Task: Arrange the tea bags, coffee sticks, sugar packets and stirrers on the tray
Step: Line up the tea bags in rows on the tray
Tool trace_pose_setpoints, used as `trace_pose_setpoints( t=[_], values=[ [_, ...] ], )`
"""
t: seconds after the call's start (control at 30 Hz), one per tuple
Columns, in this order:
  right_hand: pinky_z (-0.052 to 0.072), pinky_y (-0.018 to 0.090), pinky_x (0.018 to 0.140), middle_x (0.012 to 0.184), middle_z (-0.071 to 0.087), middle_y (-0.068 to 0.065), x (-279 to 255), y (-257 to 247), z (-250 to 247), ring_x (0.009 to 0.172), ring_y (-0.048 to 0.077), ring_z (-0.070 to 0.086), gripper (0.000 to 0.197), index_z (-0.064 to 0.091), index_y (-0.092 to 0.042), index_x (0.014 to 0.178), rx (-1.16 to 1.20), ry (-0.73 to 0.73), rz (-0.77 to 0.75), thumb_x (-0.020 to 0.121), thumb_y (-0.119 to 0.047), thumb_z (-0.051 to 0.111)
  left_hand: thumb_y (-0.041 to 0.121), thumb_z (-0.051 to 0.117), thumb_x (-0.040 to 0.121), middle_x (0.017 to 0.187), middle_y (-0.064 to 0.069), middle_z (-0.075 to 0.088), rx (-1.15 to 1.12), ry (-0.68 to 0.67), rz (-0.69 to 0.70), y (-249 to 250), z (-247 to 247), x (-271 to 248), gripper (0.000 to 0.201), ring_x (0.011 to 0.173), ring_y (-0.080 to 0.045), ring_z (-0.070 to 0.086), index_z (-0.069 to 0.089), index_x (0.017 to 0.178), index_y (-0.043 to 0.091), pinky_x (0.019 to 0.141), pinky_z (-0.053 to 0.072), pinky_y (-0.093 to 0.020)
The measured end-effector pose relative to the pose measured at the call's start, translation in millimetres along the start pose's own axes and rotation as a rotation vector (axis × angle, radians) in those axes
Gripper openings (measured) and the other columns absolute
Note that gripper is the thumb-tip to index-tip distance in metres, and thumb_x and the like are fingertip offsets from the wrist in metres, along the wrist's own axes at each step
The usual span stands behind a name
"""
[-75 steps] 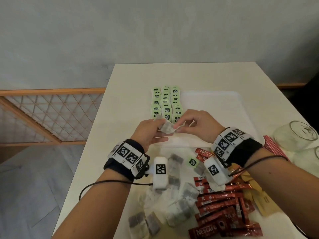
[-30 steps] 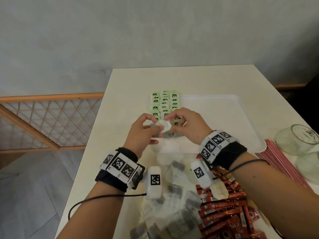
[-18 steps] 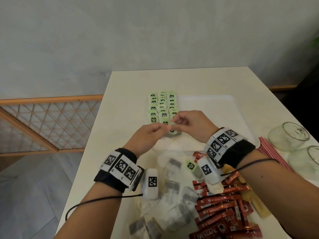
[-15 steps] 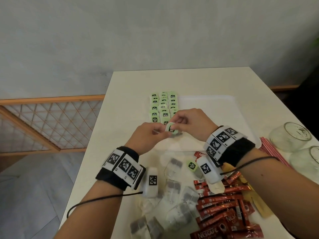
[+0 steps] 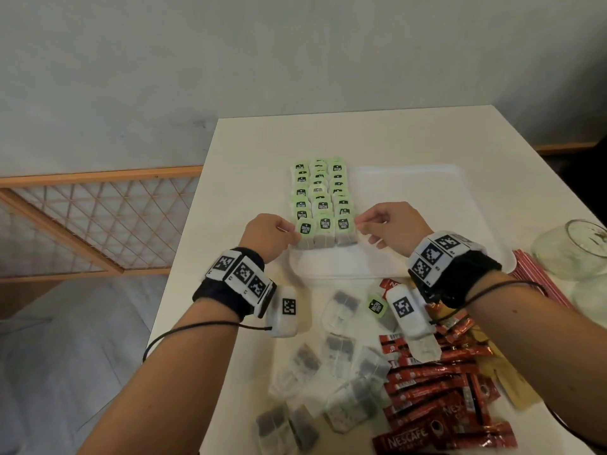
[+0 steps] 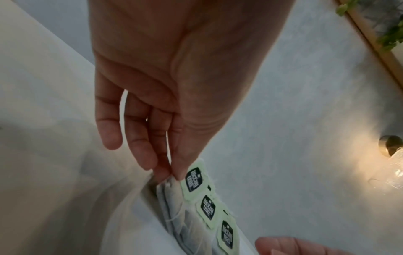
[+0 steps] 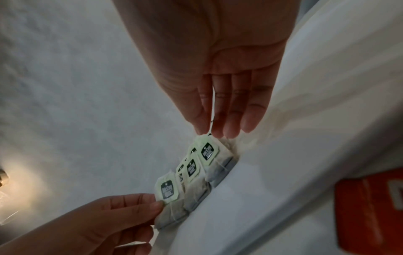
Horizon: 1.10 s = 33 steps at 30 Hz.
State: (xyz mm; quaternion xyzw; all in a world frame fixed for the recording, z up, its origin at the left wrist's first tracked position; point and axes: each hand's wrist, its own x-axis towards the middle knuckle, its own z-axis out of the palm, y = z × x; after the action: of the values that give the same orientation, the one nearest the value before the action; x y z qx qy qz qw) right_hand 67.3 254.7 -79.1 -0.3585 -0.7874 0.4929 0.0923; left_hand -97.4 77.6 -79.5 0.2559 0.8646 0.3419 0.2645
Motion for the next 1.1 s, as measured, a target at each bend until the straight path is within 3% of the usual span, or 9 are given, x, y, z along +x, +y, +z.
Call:
trace_pose_setpoints(
  t=[0.13,0.3,0.43,0.57,0.7,0.9,1.0,1.1],
  values=[
    [0.054,0.025,0.062,0.088,0.072,0.006,6.7,2.3,3.1,0.068,0.015,0.065,0.009,0.072,-0.016,0.092,0.008,0.009,0.066,0.086,-0.011,0.069,0.024,0.072,0.084,0.095,-0.002,0.071,-0.011,0.052,-0.026,-3.1,3.7,8.1,0.010,0.090,-0.022,0.066,0.063,0.082,0.020,0.075,0.047,-0.028],
    [0.057,0.026,0.062,0.082,0.074,0.010,8.9,4.0,9.1,0.065,0.017,0.065,0.005,0.068,-0.010,0.085,-0.016,-0.012,0.174,0.085,-0.013,0.071,0.022,0.074,0.081,0.084,0.007,0.061,0.050,0.168,0.040,-5.8,6.5,2.2,0.028,0.080,-0.017,0.060,0.051,0.096,0.022,0.076,0.050,-0.034],
    [0.058,0.029,0.065,0.077,0.074,0.009,11.3,1.8,13.4,0.064,0.019,0.068,0.016,0.063,-0.010,0.081,-0.022,-0.052,0.193,0.081,-0.018,0.077,0.020,0.074,0.079,0.086,0.009,0.064,0.255,0.005,0.084,-1.5,5.8,-0.4,0.025,0.085,-0.015,0.063,0.052,0.082,0.031,0.074,0.047,-0.030],
    [0.060,0.031,0.070,0.077,0.075,0.006,10.7,-4.5,14.8,0.066,0.017,0.068,0.016,0.064,-0.009,0.087,-0.056,-0.056,0.195,0.081,-0.018,0.077,0.015,0.063,0.085,0.098,0.006,0.065,0.380,-0.033,0.069,10.2,3.7,-1.0,0.020,0.094,-0.018,0.062,0.057,0.081,0.034,0.079,0.049,-0.031],
    [0.044,0.021,0.060,0.079,0.068,-0.005,-12.2,-10.9,7.4,0.071,0.010,0.060,0.016,0.067,-0.017,0.086,-0.274,-0.002,0.035,0.079,-0.026,0.078,0.019,0.069,0.084,0.101,0.005,0.065,0.410,-0.071,0.104,20.0,-0.6,-13.8,0.014,0.098,-0.018,0.062,0.061,0.090,0.029,0.087,0.052,-0.036],
    [0.043,0.024,0.067,0.082,0.066,-0.002,-74.3,-1.9,22.8,0.068,0.006,0.055,0.012,0.072,-0.025,0.091,-0.293,-0.220,-0.151,0.080,-0.025,0.076,0.020,0.074,0.084,0.099,0.006,0.064,0.497,-0.213,0.221,18.5,-2.1,-56.6,0.020,0.096,-0.016,0.060,0.061,0.097,0.027,0.088,0.050,-0.036],
    [0.046,0.028,0.078,0.095,0.065,-0.002,-85.8,1.4,31.1,0.081,0.008,0.056,0.028,0.069,-0.031,0.109,-0.417,-0.272,-0.250,0.081,-0.030,0.075,0.019,0.074,0.084,0.096,0.007,0.063,0.557,-0.311,0.250,15.7,2.2,-80.9,0.023,0.090,-0.013,0.058,0.063,0.102,0.025,0.081,0.047,-0.030],
    [0.047,0.034,0.086,0.104,0.054,-0.002,-87.9,3.1,37.7,0.094,0.014,0.054,0.046,0.060,-0.037,0.125,-0.647,-0.350,-0.274,0.081,-0.034,0.074,0.023,0.075,0.083,0.102,0.006,0.065,0.591,-0.464,0.218,10.7,5.8,-102.1,0.030,0.091,-0.012,0.057,0.063,0.110,0.025,0.076,0.040,-0.025]
  ],
)
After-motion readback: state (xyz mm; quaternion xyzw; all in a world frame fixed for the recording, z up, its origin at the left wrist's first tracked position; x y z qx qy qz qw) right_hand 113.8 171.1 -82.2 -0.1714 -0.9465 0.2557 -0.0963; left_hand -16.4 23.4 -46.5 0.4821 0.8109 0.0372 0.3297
